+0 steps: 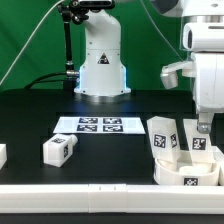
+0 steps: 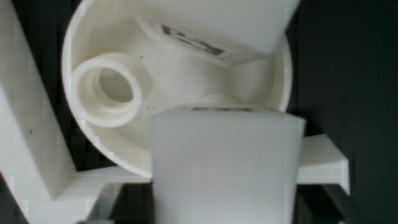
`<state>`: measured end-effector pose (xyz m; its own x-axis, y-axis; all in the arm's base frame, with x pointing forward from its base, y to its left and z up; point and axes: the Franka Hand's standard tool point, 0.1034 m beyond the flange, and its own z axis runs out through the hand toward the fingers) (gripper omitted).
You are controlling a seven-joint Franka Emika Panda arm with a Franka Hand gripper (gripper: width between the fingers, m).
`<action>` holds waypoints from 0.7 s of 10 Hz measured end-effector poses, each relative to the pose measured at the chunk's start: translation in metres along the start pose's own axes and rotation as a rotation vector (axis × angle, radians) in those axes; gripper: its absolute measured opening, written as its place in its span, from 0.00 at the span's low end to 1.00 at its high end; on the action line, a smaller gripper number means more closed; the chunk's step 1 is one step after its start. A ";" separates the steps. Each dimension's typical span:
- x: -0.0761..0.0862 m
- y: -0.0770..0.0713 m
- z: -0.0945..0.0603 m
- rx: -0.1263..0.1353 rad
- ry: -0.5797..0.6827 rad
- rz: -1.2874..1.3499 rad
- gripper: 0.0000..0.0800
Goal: Assemble stool
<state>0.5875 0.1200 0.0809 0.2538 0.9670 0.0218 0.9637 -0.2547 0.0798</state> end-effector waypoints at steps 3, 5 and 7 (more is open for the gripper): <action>-0.001 0.000 0.000 0.001 -0.001 0.036 0.42; -0.001 -0.001 0.001 0.006 -0.002 0.214 0.42; -0.001 -0.004 0.001 0.021 -0.014 0.474 0.42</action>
Offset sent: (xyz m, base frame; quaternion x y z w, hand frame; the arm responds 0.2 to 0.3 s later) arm 0.0000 0.0000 0.0000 0.0000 0.0000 0.1296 0.9916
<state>0.5836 0.1204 0.0792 0.6669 0.7442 0.0378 0.7429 -0.6679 0.0436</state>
